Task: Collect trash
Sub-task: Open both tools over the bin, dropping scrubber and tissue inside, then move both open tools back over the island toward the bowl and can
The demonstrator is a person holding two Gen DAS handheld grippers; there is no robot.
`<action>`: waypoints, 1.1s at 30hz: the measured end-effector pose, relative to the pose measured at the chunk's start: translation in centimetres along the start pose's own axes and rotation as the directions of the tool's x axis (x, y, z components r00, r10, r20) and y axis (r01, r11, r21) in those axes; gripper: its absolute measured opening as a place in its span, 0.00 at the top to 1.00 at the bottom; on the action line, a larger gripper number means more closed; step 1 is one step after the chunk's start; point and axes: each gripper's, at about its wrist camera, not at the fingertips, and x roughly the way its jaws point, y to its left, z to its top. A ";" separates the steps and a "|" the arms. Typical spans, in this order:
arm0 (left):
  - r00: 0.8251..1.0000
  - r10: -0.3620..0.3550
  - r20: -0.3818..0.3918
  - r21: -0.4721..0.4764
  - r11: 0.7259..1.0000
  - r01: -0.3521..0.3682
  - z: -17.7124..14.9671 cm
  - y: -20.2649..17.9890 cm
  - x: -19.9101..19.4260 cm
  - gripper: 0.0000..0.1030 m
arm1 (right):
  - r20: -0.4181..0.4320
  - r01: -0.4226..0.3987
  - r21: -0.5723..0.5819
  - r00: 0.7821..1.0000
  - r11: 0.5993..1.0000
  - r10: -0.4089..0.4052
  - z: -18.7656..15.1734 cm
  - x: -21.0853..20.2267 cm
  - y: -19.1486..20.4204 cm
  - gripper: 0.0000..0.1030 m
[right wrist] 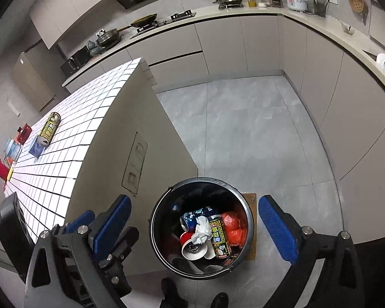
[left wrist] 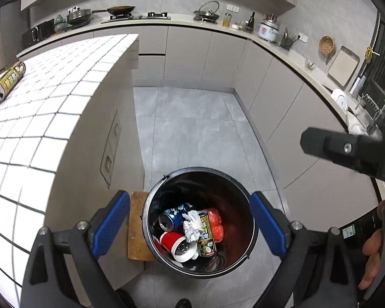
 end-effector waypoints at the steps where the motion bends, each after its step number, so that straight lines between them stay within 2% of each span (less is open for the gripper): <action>1: 1.000 0.001 0.005 0.000 1.000 -0.001 0.1 0.1 -0.1 0.08 | 0.003 -0.001 -0.001 1.000 1.000 0.001 0.0 -0.2 0.2 0.02; 7: 0.999 0.015 0.033 -0.009 1.000 -0.014 1.0 1.1 -1.6 0.08 | 0.029 -0.012 -0.021 1.000 1.000 0.013 1.1 -1.2 2.1 0.02; 14: 0.995 0.048 0.087 -0.055 0.998 -0.044 2.5 5.2 -4.4 0.08 | 0.050 -0.051 -0.070 0.997 0.996 0.054 3.0 -1.3 6.6 0.02; 18: 0.987 0.105 0.123 -0.106 0.990 -0.092 2.8 9.2 -6.2 0.08 | 0.042 -0.076 -0.125 0.996 0.989 0.082 3.5 -0.6 10.3 0.02; 26: 0.974 0.175 0.141 -0.184 0.972 -0.148 2.9 16.7 -7.8 0.08 | 0.013 -0.115 -0.215 0.993 0.970 0.121 4.0 2.1 19.2 0.02; 33: 0.957 0.256 0.138 -0.260 0.942 -0.215 3.1 25.7 -9.3 0.07 | -0.007 -0.157 -0.264 0.987 0.952 0.161 4.9 5.2 27.4 0.02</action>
